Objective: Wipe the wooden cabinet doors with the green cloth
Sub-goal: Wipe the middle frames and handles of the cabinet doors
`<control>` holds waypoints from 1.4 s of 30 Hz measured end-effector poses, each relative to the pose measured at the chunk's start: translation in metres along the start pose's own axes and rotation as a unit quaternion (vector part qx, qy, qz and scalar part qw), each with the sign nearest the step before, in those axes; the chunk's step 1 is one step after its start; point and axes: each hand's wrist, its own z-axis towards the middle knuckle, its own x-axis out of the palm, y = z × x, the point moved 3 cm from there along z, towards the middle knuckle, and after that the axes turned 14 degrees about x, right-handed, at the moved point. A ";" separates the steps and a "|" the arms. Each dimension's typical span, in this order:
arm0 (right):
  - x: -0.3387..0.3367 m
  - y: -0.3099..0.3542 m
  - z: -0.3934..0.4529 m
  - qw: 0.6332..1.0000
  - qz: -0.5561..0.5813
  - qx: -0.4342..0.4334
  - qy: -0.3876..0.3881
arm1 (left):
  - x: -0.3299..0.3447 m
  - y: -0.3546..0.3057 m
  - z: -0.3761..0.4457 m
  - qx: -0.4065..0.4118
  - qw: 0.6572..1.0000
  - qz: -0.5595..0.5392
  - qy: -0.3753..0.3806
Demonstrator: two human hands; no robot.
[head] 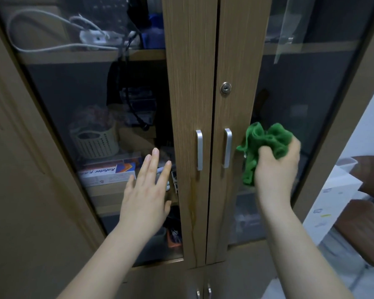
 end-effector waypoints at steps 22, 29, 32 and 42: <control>0.037 0.012 0.012 0.967 -0.212 -0.005 0.138 | 0.007 -0.006 0.004 -0.003 1.000 0.009 -0.008; 0.032 -0.009 0.013 0.933 -0.313 -0.033 0.176 | 0.003 -0.008 0.004 -0.011 0.999 0.040 0.009; 0.024 -0.016 0.019 0.919 -0.342 -0.005 0.196 | 0.001 -0.010 0.003 -0.015 0.998 0.050 0.022; -0.036 -0.018 0.037 0.834 0.100 0.473 0.267 | -0.015 -0.018 0.003 -0.055 0.997 0.035 0.036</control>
